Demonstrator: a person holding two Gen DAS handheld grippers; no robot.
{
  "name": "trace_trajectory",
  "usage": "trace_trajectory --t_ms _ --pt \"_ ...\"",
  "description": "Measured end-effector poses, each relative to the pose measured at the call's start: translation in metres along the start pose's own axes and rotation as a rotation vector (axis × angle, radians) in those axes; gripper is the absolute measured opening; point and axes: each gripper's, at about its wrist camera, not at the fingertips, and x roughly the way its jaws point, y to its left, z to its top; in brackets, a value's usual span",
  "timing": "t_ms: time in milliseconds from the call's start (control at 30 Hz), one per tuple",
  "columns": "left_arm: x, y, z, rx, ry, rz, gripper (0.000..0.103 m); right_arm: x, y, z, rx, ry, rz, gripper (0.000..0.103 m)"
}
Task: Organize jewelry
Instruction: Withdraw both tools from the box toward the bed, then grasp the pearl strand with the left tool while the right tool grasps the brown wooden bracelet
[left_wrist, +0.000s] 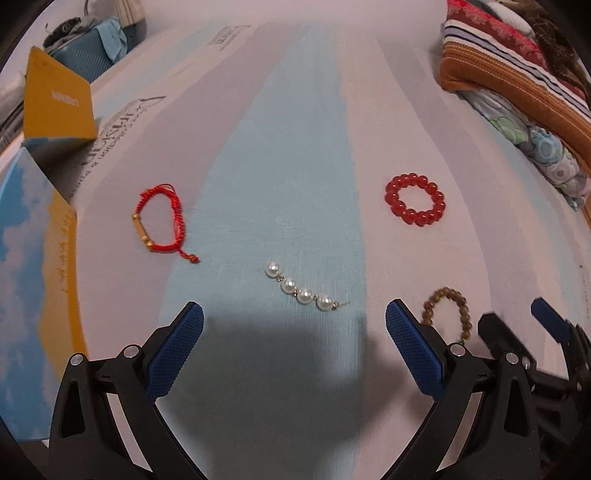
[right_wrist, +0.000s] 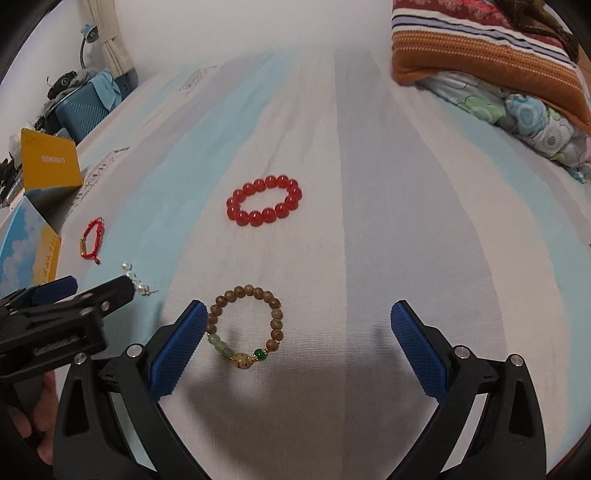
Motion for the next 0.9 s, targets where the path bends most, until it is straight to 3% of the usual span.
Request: trace_trajectory --t_ms 500,600,900 --pt "0.031 0.013 0.011 -0.075 0.009 0.026 0.095 0.023 0.019 -0.003 -0.038 0.046 0.041 0.089" --pt "0.034 0.012 0.01 -0.072 0.016 0.038 0.093 0.029 0.021 -0.003 -0.044 0.063 0.047 0.084" --pt "0.036 0.007 0.006 -0.026 0.015 0.08 0.072 0.037 0.019 -0.004 -0.017 0.088 0.087 0.063"
